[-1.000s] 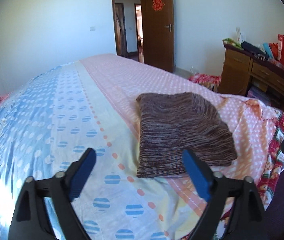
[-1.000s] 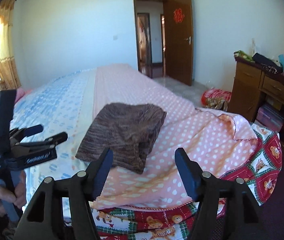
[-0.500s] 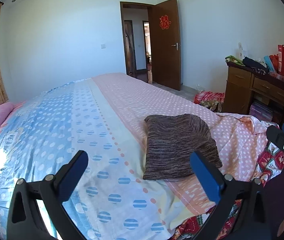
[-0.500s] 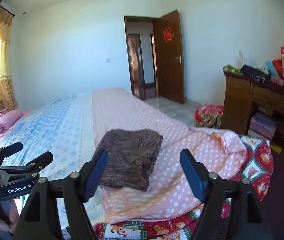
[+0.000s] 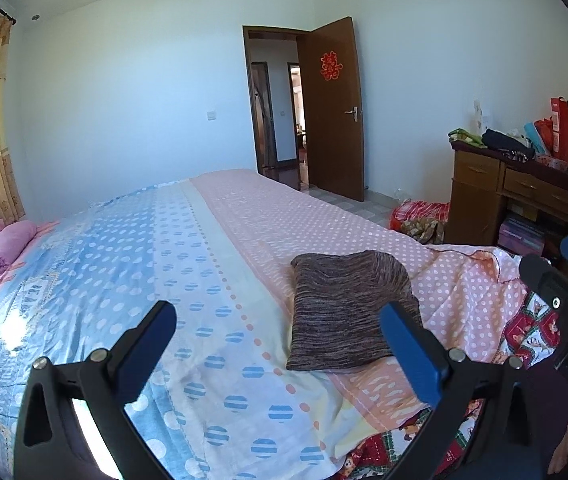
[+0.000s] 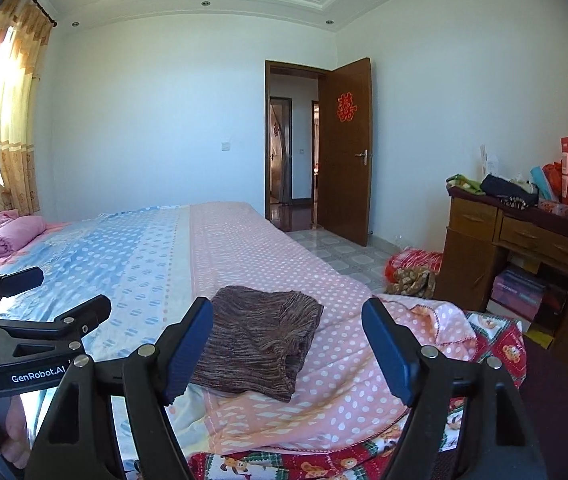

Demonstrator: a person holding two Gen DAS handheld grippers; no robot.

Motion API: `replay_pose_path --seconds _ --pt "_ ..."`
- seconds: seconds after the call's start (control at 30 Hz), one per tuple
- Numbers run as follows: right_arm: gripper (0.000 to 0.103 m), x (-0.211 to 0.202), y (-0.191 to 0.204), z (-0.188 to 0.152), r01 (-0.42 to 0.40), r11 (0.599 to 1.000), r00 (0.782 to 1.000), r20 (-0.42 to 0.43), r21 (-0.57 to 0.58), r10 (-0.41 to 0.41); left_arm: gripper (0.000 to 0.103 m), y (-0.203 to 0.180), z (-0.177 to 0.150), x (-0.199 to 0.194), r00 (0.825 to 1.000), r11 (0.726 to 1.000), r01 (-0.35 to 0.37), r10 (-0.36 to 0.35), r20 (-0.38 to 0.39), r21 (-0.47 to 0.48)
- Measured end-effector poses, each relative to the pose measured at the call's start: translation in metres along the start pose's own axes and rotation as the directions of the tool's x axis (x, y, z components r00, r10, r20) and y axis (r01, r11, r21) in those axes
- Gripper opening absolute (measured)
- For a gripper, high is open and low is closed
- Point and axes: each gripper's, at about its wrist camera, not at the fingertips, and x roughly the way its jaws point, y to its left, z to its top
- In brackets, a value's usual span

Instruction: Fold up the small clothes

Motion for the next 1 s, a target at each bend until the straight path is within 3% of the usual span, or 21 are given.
replay_pose_path --seconds 0.43,1.0 --pt "0.080 -0.008 0.008 0.003 0.004 1.000 1.000 0.022 -0.027 -0.004 0.103 -0.004 0.004 -0.019 0.998 1.000 -0.028 0.027 0.063 0.013" --pt "0.080 -0.004 -0.002 0.001 0.009 1.000 1.000 0.007 0.016 -0.009 0.103 -0.009 0.004 -0.015 0.997 0.998 -0.048 0.046 0.053 0.029"
